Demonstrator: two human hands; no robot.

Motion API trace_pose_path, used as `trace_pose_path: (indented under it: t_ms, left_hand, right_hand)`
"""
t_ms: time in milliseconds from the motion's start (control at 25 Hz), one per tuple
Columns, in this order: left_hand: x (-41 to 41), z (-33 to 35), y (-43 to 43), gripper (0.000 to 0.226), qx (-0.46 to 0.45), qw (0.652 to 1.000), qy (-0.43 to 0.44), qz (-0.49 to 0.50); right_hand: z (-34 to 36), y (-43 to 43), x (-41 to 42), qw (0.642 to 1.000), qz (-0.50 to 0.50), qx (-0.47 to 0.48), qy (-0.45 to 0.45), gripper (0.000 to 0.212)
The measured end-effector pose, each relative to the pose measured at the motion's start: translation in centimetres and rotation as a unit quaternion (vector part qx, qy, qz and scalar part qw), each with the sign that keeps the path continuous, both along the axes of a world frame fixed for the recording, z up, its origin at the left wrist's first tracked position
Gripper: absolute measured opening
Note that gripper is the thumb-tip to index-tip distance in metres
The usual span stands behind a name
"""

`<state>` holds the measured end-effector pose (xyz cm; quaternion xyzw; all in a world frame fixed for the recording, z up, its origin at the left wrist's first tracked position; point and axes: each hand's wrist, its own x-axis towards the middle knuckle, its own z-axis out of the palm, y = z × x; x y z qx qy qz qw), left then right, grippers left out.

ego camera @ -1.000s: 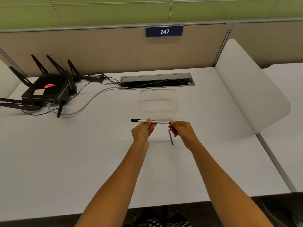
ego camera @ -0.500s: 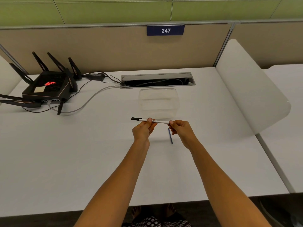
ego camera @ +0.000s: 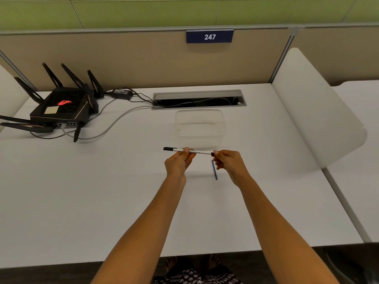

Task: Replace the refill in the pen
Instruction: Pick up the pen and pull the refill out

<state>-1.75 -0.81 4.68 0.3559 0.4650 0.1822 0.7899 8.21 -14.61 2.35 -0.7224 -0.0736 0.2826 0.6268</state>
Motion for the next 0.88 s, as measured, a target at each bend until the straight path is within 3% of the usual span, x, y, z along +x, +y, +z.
trace_pose_path:
  t_ms: [160,320,520,720,880]
  left_hand:
    - [-0.1,-0.28,0.08,0.03,0.001,1.0,0.006,0.001]
    - [-0.04,-0.25,0.09,0.029,0.0,1.0,0.004,0.002]
    - [-0.2,-0.47,0.13,0.028,0.0,1.0,0.01,0.005]
    - [-0.2,-0.31,0.29,0.024,-0.004,1.0,0.005,0.012]
    - [-0.26,-0.31,0.27,0.024,-0.003,1.0,0.005,0.013]
  right_hand:
    - [0.16,0.12,-0.05,0.999,-0.006,0.026,0.018,0.008]
    - [0.11,0.33,-0.19,1.0,-0.001,-0.018,0.013,0.026]
    - [0.21,0.6,-0.06,1.0,0.004,-0.003,0.007,0.013]
    - [0.39,0.65,-0.15,0.999,0.004,-0.024,0.031,0.026]
    - [0.32,0.52,0.0,1.0,0.012,-0.009,0.025,0.02]
